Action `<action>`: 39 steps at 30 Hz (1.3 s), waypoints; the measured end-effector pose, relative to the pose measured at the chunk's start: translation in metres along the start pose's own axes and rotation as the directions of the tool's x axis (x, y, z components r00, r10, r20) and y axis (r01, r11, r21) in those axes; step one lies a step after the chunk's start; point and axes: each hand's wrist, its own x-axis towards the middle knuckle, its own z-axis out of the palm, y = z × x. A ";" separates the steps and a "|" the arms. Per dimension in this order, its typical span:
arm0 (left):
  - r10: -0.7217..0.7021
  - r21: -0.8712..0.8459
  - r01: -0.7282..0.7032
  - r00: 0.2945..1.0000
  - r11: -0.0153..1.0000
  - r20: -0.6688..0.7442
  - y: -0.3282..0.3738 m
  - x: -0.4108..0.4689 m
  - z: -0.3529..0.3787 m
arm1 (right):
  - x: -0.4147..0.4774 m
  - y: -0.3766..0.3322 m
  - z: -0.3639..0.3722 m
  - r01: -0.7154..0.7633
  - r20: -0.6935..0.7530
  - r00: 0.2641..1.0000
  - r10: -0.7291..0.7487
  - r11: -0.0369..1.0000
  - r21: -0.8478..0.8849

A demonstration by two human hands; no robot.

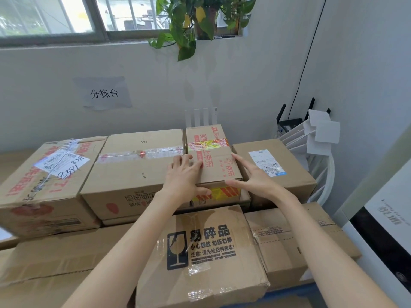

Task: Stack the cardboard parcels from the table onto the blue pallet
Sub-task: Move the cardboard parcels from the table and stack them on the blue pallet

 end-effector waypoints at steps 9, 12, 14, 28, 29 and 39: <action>-0.089 -0.171 0.063 0.985 0.983 -0.147 -0.018 -0.020 -0.015 | 0.003 -0.053 0.010 0.130 -0.207 0.964 -0.170 0.972 -0.196; -0.155 -0.204 0.115 0.969 0.972 -0.192 -0.041 -0.033 -0.025 | 0.005 -0.084 0.025 0.179 -0.256 0.936 -0.241 0.953 -0.244; -0.205 -0.245 0.149 0.953 0.958 -0.222 -0.061 -0.047 -0.032 | 0.006 -0.108 0.040 0.216 -0.276 0.917 -0.287 0.941 -0.260; -0.570 -0.380 0.450 0.760 0.808 -0.311 -0.294 -0.240 -0.079 | 0.011 -0.305 0.265 0.470 -0.085 0.874 -0.478 0.877 -0.102; -0.595 -0.393 0.469 0.738 0.791 -0.317 -0.315 -0.261 -0.081 | 0.009 -0.321 0.290 0.485 -0.073 0.869 -0.490 0.871 -0.081; -0.764 -0.442 0.632 0.596 0.637 -0.249 -0.521 -0.470 -0.085 | -0.026 -0.468 0.544 0.536 0.072 0.840 -0.538 0.843 0.044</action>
